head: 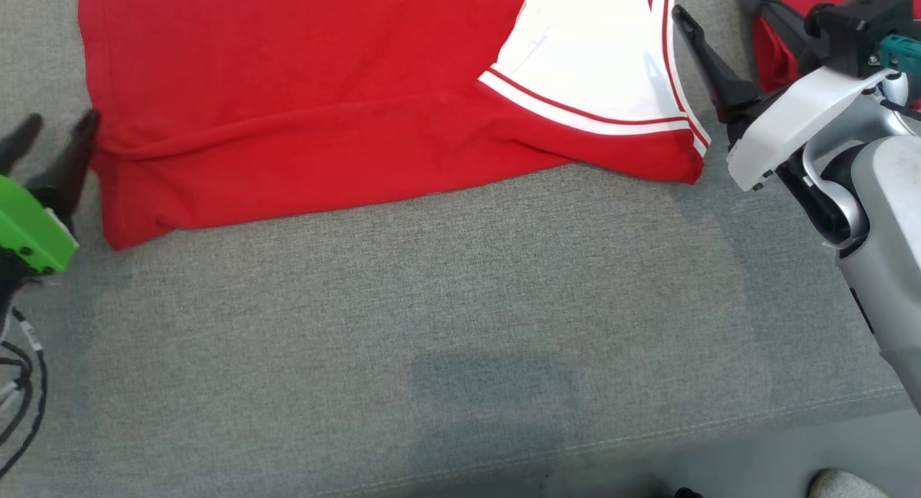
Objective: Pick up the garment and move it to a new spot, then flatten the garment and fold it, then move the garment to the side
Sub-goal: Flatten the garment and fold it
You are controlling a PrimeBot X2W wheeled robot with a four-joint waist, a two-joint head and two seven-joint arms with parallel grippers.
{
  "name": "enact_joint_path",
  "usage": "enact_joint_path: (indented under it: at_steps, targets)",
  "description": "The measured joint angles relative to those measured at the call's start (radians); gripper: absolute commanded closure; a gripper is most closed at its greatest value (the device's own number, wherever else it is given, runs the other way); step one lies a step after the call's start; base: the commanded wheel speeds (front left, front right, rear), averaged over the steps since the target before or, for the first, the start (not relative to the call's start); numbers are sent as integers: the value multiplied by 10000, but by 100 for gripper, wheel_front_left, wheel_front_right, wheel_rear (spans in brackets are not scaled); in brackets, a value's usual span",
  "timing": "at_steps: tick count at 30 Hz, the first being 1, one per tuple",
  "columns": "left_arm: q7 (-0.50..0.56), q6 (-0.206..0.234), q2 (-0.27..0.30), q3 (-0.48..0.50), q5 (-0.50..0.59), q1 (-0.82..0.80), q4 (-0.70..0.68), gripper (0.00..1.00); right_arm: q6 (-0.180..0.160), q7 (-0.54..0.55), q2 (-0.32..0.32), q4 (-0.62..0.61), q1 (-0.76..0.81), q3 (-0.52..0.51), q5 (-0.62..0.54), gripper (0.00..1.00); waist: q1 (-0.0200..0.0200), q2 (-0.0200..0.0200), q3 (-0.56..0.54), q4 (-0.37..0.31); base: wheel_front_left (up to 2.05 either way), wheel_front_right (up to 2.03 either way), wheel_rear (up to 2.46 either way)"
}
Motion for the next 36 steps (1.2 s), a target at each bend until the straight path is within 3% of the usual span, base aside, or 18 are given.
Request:
enact_joint_path:
  at_steps: [4, 12, 26, 36]
  targets:
    - [-759, 174, -27, 583, -2, 101, -265, 0, -17, -284, 142, 0, 362, -6, 21, 0, 0, 0, -137, -37, 0, 0, 0]
    - [-1047, 169, -945, 433, -706, 1680, -416, 0, -219, -397, 188, 153, 2015, -4, 359, 0, 0, 0, -297, 72, 0, 0, 0]
    - [-1250, 113, -903, 696, -934, 2016, -918, 0, -219, -614, 431, 424, 2332, 67, 504, 0, 0, 0, -303, 194, 0, 0, 0]
    - [-499, 127, -945, 414, -1687, 2538, -1482, 0, -307, -771, 445, 591, 2644, 21, 650, 0, -1, 0, -357, 367, 0, 0, 0]
